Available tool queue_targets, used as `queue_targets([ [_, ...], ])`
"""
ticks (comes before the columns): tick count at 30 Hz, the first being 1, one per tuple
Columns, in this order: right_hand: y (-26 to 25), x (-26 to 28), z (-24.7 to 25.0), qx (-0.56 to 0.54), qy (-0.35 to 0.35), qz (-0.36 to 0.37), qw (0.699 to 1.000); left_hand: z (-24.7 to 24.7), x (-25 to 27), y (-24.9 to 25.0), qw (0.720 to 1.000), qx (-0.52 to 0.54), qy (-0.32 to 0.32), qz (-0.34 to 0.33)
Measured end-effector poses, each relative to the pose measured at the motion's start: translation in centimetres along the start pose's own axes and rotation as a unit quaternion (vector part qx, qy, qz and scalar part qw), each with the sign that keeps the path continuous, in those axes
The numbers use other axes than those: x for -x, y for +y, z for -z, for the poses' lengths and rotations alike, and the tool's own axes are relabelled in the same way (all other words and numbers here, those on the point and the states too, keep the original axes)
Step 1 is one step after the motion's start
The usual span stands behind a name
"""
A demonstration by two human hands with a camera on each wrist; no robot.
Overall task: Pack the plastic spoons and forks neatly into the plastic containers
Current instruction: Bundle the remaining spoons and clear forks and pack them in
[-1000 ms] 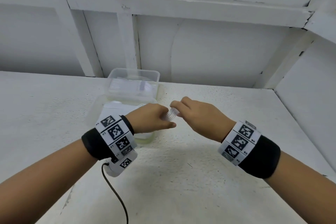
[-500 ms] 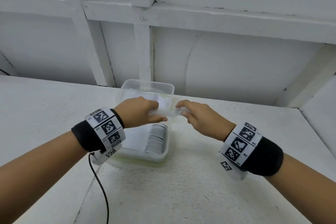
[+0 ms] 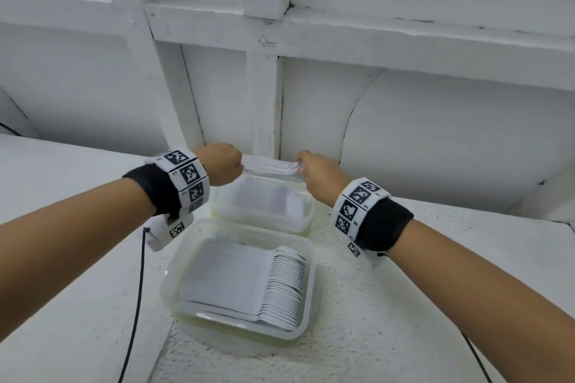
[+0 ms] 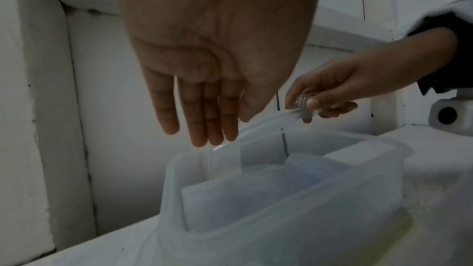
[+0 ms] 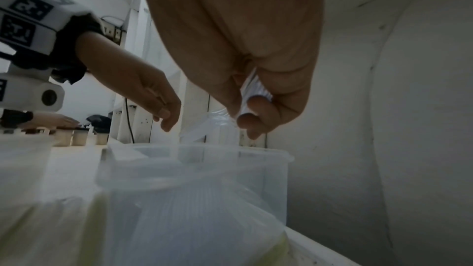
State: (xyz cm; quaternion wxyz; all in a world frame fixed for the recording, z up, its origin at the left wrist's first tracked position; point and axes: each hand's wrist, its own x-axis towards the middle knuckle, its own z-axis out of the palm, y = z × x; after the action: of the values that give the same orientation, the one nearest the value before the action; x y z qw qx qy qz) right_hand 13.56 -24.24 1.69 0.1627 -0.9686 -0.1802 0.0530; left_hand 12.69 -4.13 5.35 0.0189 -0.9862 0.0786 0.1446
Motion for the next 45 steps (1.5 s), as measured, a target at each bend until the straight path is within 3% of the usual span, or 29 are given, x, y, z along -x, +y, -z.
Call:
queue_targets([
  [4, -0.1, -1.8, -1.4, 0.021, -0.017, 0.009, 1.0, -1.1, -1.5, 0.1, 0.997, -0.042, -0.055, -0.045],
  [13, -0.4, -2.7, -2.2, 0.025, -0.043, 0.002, 0.999, -2.5, -3.5, 0.3, 0.992, -0.058, -0.093, -0.068],
  [21, -0.7, -3.5, -2.4, 0.051, -0.105, 0.007, 0.993, -2.5, -3.9, 0.2, 0.992, -0.051, -0.05, -0.106],
  [33, -0.6, -5.7, -1.0, 0.012, -0.168, -0.027, 0.985, -2.1, -4.7, 0.9, 0.994, -0.058, -0.037, -0.08],
  [45, -0.4, -5.2, -2.5, -0.014, -0.097, -0.038, 0.994, -2.0, -4.5, 0.8, 0.996, -0.039, -0.02, -0.072],
])
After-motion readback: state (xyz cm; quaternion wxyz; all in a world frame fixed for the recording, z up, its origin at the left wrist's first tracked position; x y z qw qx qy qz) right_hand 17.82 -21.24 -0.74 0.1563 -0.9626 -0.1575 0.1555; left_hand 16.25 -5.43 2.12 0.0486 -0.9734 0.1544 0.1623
